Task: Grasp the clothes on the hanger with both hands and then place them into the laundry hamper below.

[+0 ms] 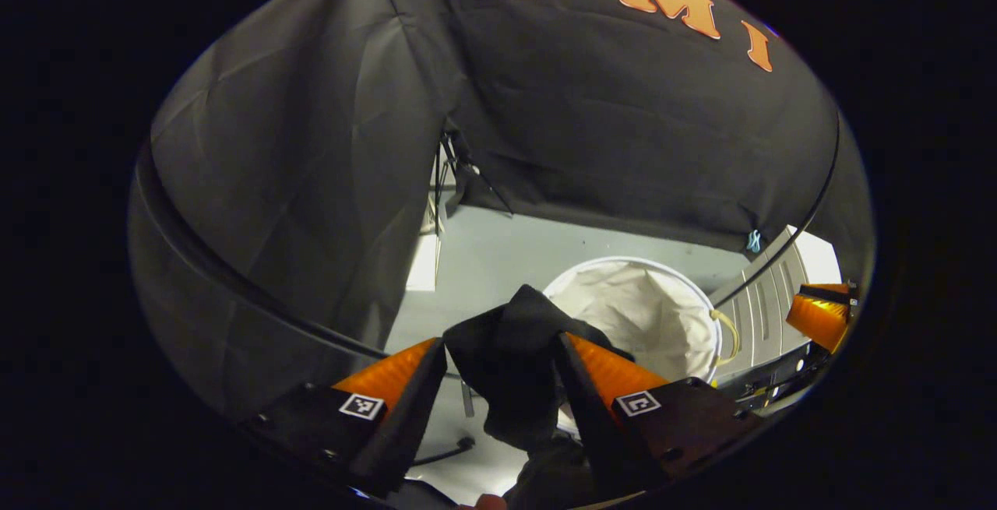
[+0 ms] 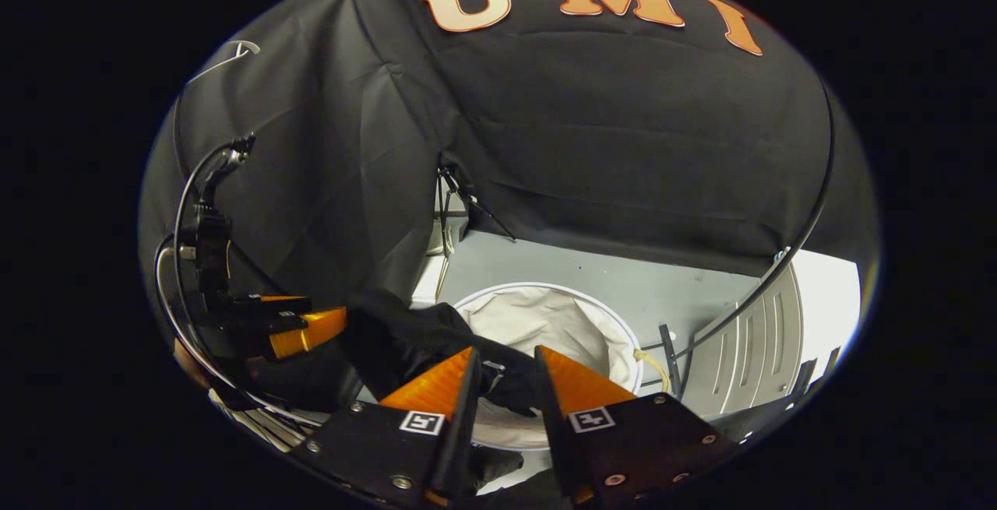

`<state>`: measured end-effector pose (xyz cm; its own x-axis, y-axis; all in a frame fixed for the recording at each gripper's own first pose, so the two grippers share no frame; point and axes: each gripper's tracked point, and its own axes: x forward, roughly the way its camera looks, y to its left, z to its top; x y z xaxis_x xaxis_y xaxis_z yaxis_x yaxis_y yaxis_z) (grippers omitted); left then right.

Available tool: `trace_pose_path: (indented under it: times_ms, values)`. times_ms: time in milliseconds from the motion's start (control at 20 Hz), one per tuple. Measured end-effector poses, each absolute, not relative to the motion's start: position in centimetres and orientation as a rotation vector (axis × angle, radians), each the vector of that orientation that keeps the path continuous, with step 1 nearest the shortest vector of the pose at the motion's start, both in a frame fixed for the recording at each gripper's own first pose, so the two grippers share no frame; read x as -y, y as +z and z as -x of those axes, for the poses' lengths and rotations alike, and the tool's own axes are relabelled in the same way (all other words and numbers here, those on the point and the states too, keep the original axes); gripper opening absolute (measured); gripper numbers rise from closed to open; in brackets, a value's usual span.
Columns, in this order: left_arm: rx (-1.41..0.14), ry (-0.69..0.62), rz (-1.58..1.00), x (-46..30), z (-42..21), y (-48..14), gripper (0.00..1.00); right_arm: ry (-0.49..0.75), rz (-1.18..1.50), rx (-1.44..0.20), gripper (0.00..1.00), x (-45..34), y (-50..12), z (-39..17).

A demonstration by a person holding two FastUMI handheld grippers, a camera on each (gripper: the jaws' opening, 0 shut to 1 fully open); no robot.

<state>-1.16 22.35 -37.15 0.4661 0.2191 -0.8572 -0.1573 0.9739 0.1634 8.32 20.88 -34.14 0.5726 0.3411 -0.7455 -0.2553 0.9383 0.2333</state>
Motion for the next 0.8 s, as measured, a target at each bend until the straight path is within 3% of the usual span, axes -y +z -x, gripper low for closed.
trace_pose_path:
  times_ms: [100,150,300,800]
  values:
    - [-1.087,0.22,-0.038,-22.0,1.8,-37.2,0.92,0.34,-0.102,-0.904,0.52,-20.5,-34.6,-8.1]
    - [-1.09,0.222,-0.021,-21.9,1.9,-37.1,0.91,0.336,-0.102,-0.911,0.51,-20.4,-34.9,-7.9]
    - [-1.055,0.238,-0.011,-22.5,1.5,-36.2,0.92,0.32,-0.107,-0.912,0.93,-20.1,-34.7,-8.1]
    - [-0.804,0.163,-0.06,-19.5,-3.8,-27.0,0.92,0.267,-0.168,-0.793,0.94,-18.3,-28.9,-9.8]
